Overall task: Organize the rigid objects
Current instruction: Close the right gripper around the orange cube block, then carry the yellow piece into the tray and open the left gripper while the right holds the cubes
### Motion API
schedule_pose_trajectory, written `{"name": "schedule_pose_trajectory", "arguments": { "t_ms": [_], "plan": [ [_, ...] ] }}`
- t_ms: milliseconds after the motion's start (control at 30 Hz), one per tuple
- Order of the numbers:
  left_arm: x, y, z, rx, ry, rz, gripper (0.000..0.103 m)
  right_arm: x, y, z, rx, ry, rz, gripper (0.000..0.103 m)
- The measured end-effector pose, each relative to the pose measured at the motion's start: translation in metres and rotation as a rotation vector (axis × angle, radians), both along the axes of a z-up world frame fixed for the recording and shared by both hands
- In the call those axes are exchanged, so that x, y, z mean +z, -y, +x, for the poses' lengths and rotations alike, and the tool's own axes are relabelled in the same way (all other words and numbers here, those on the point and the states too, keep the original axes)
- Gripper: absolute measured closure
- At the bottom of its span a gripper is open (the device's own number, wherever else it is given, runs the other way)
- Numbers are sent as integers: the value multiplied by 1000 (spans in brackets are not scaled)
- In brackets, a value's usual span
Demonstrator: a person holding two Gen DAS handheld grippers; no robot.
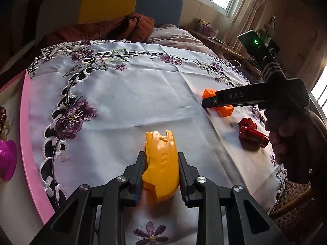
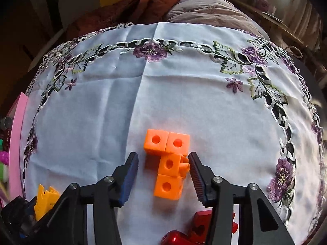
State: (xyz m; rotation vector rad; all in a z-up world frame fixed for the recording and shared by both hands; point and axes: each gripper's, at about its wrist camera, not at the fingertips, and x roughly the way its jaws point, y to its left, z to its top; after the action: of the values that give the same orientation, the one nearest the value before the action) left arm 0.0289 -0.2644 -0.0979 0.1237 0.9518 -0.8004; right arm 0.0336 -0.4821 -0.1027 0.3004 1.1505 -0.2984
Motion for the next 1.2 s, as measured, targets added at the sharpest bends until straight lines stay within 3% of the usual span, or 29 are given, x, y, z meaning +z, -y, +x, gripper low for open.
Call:
{"name": "schedule_pose_trajectory", "arguments": {
  "t_ms": [33,67,100,233,400,600,833,1200],
  "plan": [
    [1,0,0,-1,0,4,74,1,0,0,-4,-1,-2,56],
    [1,1,-1,-4,5,9,74,2,0,1,-15,-1,-11,72],
    [1,0,-1,-5,8,11,74,3,2,1,-25,7,-13,74],
    [4,3,-4,-3,24,38,74,12,-8,5,37,68,-18,74],
    [5,2,-7,4,31,51,74,3,-30,14,153,35,-34,73],
    [20,-9,-17,18,48,27,74,2,-19,13,124,53,44,72],
    [49,-28,-29,32,95,-24,74,0,-27,8,150,59,-3,73],
    [98,-86,-16,152,125,-115,74,1,-33,9,176,55,-61,73]
  ]
}}
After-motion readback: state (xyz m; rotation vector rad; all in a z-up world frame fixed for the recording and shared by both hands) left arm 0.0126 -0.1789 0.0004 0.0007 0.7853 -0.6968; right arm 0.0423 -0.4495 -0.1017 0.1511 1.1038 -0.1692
